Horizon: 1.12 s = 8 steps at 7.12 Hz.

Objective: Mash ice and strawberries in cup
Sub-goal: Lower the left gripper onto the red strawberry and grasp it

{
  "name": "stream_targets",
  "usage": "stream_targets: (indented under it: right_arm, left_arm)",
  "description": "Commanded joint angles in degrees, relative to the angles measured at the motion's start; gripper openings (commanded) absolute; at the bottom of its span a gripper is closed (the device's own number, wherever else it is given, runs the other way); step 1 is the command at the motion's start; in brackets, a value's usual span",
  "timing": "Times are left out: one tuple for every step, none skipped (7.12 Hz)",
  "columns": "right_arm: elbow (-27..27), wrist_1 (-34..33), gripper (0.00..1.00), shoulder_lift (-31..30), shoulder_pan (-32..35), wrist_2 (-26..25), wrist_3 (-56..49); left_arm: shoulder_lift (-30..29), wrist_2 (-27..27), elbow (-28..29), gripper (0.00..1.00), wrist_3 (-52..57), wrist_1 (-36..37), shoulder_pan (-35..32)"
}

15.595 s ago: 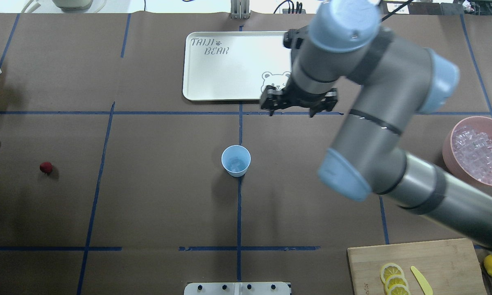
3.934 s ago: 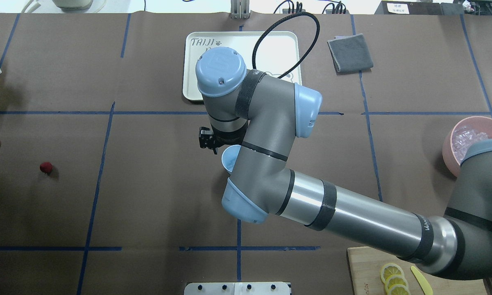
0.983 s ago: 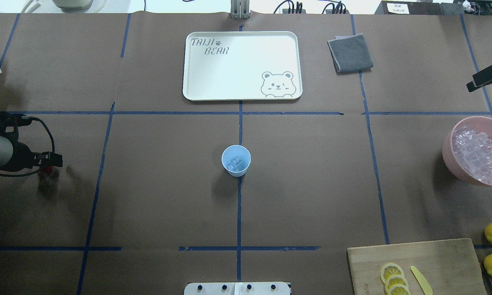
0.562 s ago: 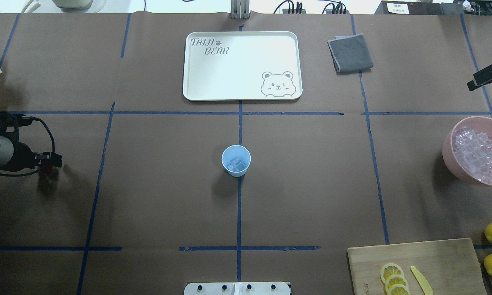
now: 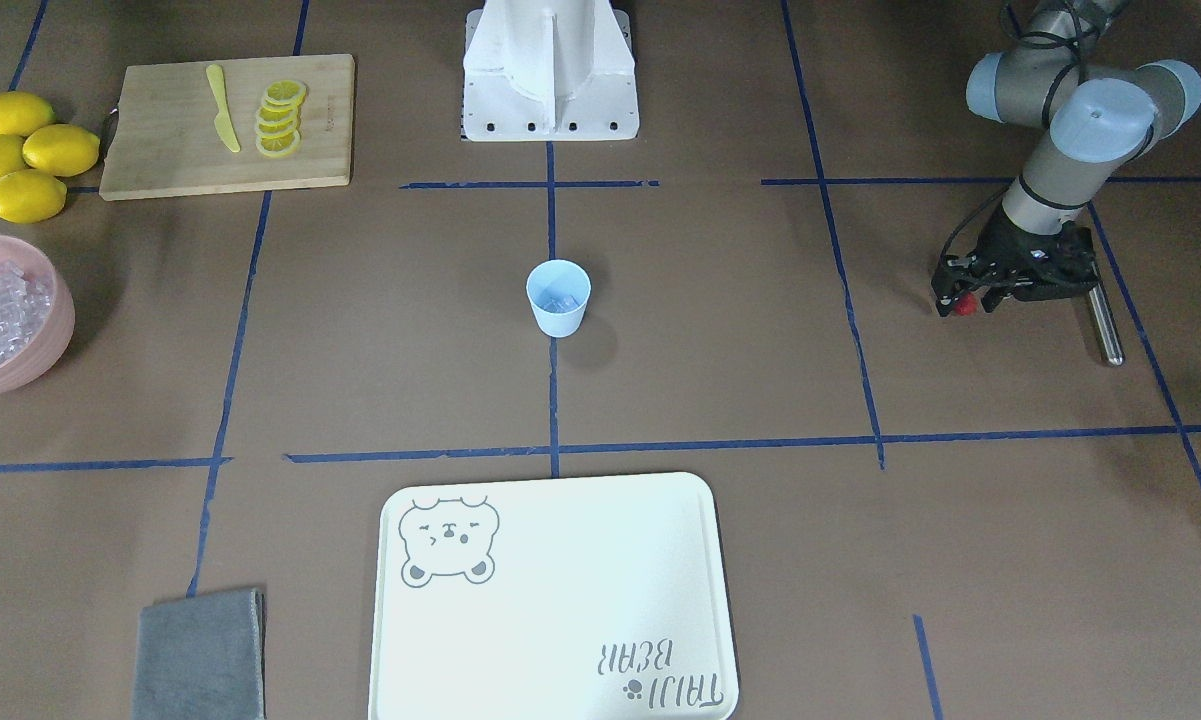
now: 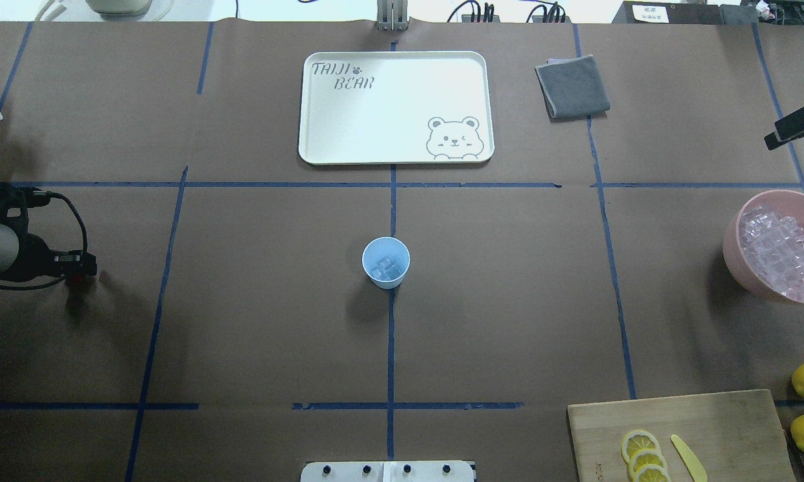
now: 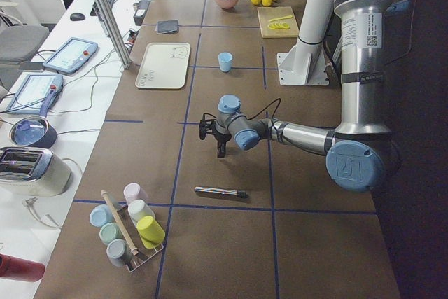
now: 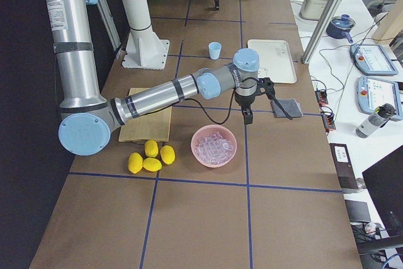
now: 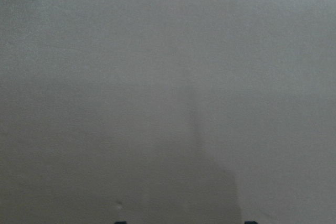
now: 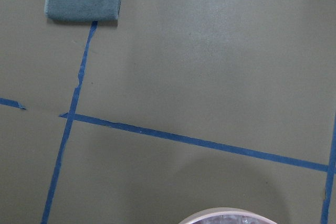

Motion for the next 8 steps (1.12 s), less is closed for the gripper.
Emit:
stream_targets:
  right_arm:
    - [-0.04, 0.00, 0.99, -0.13, 0.00, 0.03, 0.00]
    - [-0.04, 0.00, 0.99, -0.22, 0.00, 0.03, 0.09]
    - [0.05, 0.00, 0.99, -0.31, 0.00, 0.03, 0.00]
    - [-0.04, 0.00, 0.99, -0.31, 0.17, 0.03, 0.00]
    - [-0.04, 0.43, 0.99, -1.53, 0.70, 0.20, -0.09]
    - [0.05, 0.79, 0.99, -3.37, 1.49, 0.12, -0.52]
    - [-0.39, 2.62, 0.99, -6.60, 3.32, 1.16, -5.23]
    - [-0.57, 2.64, 0.99, -8.64, 5.43, 1.26, -8.40]
  left_arm:
    - [0.11, -0.04, -0.06, 0.41, 0.07, 0.07, -0.15]
    - [0.11, -0.04, -0.15, 0.20, 0.07, 0.07, -0.24]
    - [0.19, -0.12, -0.67, 0.08, 0.07, 0.07, -0.59]
    - [0.98, -1.08, -3.37, 0.00, -0.02, 0.85, -0.68]
    - [2.12, -5.01, -4.96, 0.00, 0.07, 0.95, -2.16]
    - [1.95, -7.31, -4.98, 0.00, 0.16, 1.38, -6.70]
    - [1.08, -9.33, -5.24, 0.00, 0.16, 3.13, -7.79]
    - [-2.93, -9.44, -6.03, 0.00, 0.16, 7.67, -7.88]
